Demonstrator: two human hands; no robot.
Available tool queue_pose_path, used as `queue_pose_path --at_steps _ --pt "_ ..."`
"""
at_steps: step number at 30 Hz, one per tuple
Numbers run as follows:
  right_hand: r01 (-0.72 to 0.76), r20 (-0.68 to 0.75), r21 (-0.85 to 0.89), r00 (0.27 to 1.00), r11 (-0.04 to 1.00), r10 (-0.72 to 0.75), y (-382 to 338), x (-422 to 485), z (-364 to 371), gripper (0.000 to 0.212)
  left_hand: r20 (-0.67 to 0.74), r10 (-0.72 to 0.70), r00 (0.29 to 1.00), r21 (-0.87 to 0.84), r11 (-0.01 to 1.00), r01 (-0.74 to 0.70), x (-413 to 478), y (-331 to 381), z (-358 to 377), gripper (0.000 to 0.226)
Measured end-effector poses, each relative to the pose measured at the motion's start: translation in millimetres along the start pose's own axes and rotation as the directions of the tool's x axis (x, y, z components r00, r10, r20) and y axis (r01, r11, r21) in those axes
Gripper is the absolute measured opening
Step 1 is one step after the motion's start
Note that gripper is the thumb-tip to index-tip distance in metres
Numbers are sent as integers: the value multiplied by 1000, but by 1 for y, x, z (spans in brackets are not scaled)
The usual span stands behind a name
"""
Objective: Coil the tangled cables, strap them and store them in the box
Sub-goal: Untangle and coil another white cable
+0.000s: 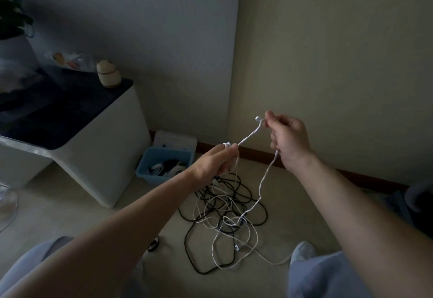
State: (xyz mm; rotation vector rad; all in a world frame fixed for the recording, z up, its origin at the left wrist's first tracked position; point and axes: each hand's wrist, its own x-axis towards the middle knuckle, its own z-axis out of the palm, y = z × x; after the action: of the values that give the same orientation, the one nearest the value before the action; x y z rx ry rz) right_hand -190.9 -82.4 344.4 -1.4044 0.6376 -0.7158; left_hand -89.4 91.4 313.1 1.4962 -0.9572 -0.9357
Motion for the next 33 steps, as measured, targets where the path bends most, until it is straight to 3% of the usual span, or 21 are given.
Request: queue_pose_path --at_steps 4,9,11,14,18,20,22,24,27,31,33 --pt "-11 -184 -144 983 990 -16 5 9 -15 34 -45 -24 999 -12 1000 24 -1 15 5 31" --pt "-66 -243 -234 970 970 7 11 10 -15 36 -213 -41 976 228 970 90 -5 29 -5 45" --pt "-89 -260 -310 966 947 5 14 10 -12 37 -204 -74 976 146 984 105 -6 35 -9 52" --pt "-59 -238 -443 970 895 -54 22 7 -7 37 -112 -137 984 -152 981 119 -5 42 -11 52" --pt "-73 -123 -468 992 881 17 30 4 1 39 -75 -189 979 -556 823 116 -2 49 -24 47" --pt "-92 64 -535 987 840 148 30 1 5 42 -77 -197 977 -731 678 79 -2 52 -37 44" --pt "-88 283 -582 910 808 303 31 -7 12 42 -113 -202 973 -821 571 23 -2 52 -49 41" --pt "-118 415 -538 824 834 385 32 -15 19 41 -206 -234 950 -850 524 -55 0 52 -58 41" --pt "-124 463 -436 819 891 340 31 -26 29 39 -327 -260 909 -812 569 -130 1 50 -70 40" --pt "-20 531 -343 821 939 212 21 -35 38 32 -355 -247 902 -759 639 -123 -4 53 -85 44" --pt "100 570 -395 806 913 158 15 -39 43 24 -376 -230 898 -732 668 -135 -4 54 -84 47"
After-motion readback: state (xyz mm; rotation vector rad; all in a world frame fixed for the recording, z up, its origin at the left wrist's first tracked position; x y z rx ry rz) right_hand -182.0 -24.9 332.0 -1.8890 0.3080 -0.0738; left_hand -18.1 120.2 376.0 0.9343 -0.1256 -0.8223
